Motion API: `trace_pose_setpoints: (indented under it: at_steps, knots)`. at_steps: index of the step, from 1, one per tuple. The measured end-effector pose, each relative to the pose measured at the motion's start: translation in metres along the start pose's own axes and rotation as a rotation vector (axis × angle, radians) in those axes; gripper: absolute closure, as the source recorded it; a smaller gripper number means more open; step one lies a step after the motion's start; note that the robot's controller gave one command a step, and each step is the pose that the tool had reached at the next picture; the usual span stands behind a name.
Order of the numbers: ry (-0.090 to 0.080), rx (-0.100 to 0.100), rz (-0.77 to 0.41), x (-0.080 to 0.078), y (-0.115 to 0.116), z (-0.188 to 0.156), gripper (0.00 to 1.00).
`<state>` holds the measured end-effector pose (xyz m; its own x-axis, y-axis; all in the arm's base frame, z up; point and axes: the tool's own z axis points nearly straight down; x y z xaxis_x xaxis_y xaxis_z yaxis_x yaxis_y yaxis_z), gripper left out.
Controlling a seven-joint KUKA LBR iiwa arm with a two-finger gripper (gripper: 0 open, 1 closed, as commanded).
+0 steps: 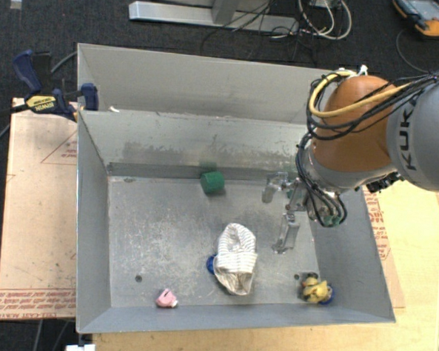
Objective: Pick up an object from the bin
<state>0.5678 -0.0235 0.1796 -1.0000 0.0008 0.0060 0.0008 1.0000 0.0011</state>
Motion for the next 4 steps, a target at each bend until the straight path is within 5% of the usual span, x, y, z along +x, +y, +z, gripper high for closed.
trace_pose_setpoints:
  at_steps: [1,2,3,4]
  knots:
    - [-0.008,0.001,-0.001,-0.001,0.0,-0.005,0.0]
    - [-0.007,0.0,-0.118,-0.008,0.027,0.071,0.0]
    - [-0.008,0.001,-0.243,0.031,0.039,0.107,1.0]
    - [-0.008,0.001,-0.244,0.031,0.039,0.107,1.0]
